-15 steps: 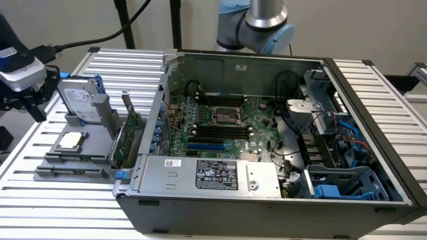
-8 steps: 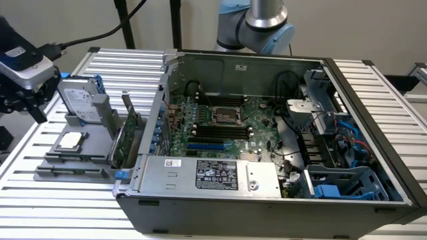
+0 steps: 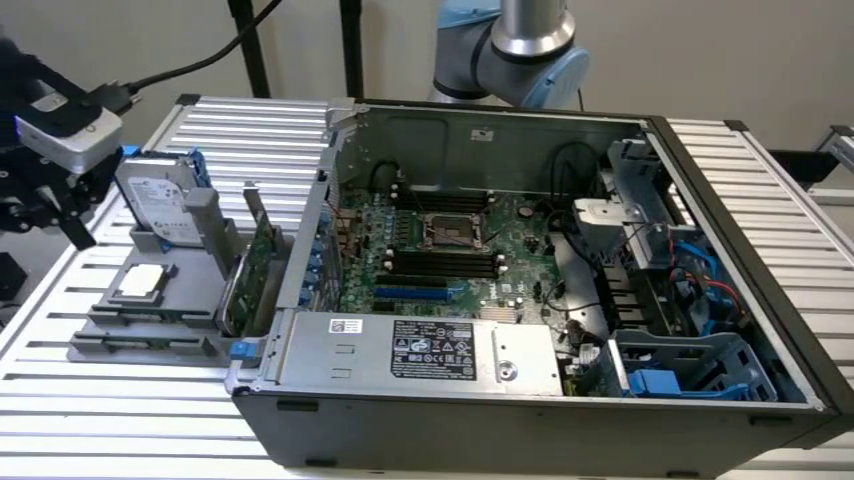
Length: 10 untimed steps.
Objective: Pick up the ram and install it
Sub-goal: 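Pick up the ram and move it above insertion slot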
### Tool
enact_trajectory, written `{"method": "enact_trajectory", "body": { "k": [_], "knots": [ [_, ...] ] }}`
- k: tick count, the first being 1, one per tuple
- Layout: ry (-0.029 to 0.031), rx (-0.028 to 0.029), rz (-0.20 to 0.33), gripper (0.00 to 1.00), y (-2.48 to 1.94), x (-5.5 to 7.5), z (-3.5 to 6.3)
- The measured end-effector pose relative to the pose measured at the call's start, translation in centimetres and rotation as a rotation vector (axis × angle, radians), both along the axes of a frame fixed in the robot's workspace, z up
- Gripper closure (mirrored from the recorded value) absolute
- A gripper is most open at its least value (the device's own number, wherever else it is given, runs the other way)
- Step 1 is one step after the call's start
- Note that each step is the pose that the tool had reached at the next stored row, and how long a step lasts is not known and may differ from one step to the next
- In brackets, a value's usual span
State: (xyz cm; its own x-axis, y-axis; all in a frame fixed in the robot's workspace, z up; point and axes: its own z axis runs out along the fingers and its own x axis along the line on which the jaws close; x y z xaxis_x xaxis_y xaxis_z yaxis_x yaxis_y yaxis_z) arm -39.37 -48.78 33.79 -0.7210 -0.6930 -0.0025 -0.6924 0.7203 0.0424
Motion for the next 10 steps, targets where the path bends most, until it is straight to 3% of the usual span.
{"method": "enact_trajectory", "body": {
  "k": [10],
  "knots": [
    [0.0001, 0.0000, 0.182, 1.00, 0.00, 0.01, -0.67]
  ]
}}
